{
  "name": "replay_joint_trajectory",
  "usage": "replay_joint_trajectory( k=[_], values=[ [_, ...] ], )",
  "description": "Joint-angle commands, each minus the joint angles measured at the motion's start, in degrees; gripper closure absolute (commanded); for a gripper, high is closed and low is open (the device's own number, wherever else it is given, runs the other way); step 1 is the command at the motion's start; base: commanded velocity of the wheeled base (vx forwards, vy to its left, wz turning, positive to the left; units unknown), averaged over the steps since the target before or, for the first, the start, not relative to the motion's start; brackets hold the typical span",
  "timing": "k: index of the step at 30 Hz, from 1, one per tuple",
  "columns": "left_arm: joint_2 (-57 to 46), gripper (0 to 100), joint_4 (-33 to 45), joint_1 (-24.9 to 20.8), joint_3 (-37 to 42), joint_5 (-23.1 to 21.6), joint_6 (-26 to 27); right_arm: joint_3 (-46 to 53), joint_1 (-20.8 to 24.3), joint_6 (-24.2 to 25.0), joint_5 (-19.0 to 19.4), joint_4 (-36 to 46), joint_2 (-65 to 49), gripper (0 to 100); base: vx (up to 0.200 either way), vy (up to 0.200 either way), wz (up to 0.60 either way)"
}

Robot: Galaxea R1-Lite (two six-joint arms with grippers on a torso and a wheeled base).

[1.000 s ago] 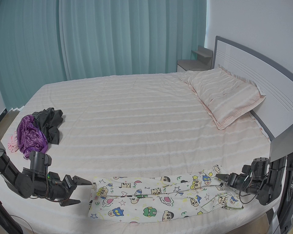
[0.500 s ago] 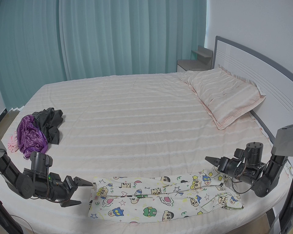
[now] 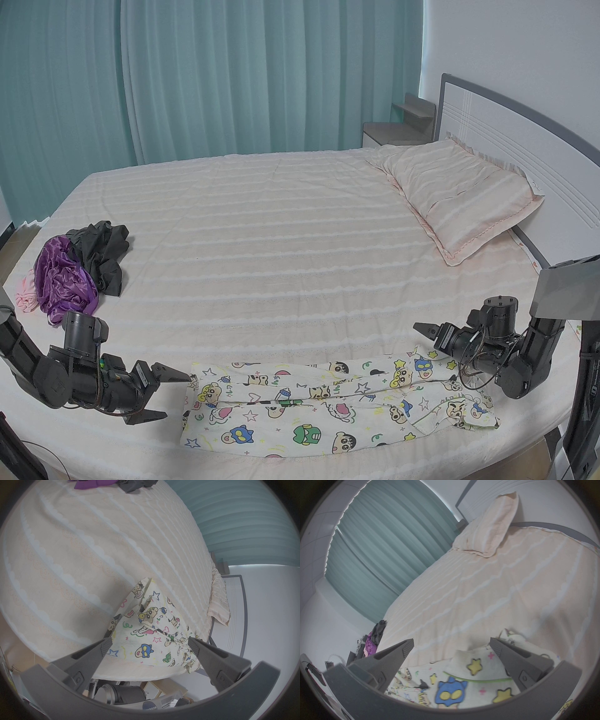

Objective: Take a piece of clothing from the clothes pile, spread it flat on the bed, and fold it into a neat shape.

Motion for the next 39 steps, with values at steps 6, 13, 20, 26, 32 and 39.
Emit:
replay_joint_trajectory(
  k=[6, 13, 20, 26, 32, 39],
  values=[
    [0.3, 0, 0.0, 0.0, 0.0, 0.0, 0.0, 2.4, -5.4, 0.3, -0.2, -0.7, 4.9, 0, 0.000, 0.000, 0.00],
    [0.3, 0, 0.0, 0.0, 0.0, 0.0, 0.0, 2.5, -5.2, 0.2, -2.4, -0.6, 0.4, 0, 0.000, 0.000, 0.00],
    [0.3, 0, 0.0, 0.0, 0.0, 0.0, 0.1, 3.6, -1.5, 0.1, -2.6, 0.3, -7.0, 0, 0.000, 0.000, 0.00],
    [0.4, 0, -0.1, 0.0, -0.1, 0.1, 0.1, 4.2, 5.7, 0.2, -5.8, 2.2, -8.6, 0, 0.000, 0.000, 0.00],
    [0.4, 0, -0.1, -0.1, -0.1, 0.2, -0.1, 9.3, 8.7, 0.4, -8.4, 2.1, -11.9, 0, 0.000, 0.000, 0.00],
    [0.1, 0, 0.0, 0.0, -0.1, 0.3, -0.6, 10.2, 11.5, 7.1, -11.1, 1.8, -12.5, 0, -0.143, 0.000, 0.00]
  ],
)
